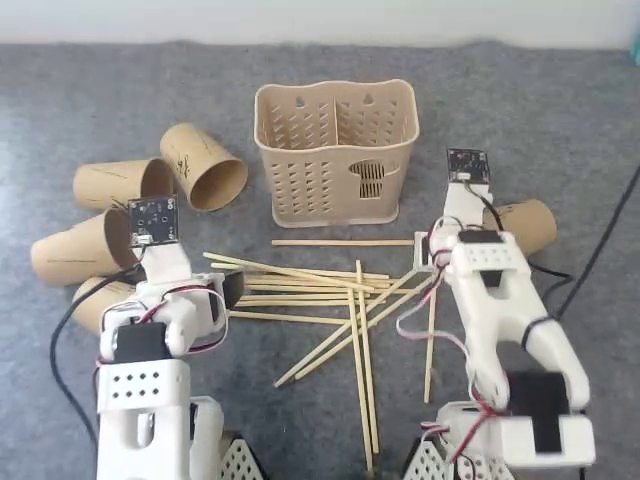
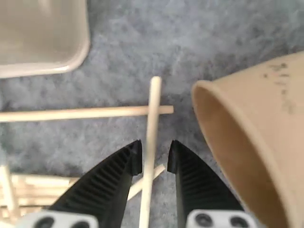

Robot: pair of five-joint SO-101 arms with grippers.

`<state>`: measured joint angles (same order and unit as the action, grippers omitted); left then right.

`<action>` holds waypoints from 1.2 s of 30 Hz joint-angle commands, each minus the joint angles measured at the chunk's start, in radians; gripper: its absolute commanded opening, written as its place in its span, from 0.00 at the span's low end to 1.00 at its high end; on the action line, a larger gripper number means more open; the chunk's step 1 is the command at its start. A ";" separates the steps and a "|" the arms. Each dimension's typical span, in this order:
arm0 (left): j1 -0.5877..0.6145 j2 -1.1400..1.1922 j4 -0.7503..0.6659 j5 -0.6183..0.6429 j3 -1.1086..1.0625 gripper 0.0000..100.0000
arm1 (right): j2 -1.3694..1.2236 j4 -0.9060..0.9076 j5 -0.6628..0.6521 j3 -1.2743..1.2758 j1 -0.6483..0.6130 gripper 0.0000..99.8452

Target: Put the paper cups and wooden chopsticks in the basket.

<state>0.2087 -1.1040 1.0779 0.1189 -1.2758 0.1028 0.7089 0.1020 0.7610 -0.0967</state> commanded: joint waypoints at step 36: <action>0.005 -0.020 -0.126 -0.015 -0.056 0.26 | 1.059 0.200 -0.066 -0.173 0.099 0.01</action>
<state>0.2087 -1.1055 0.9782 0.1189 -1.3326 1.0449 0.9973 0.0652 0.6398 -0.0061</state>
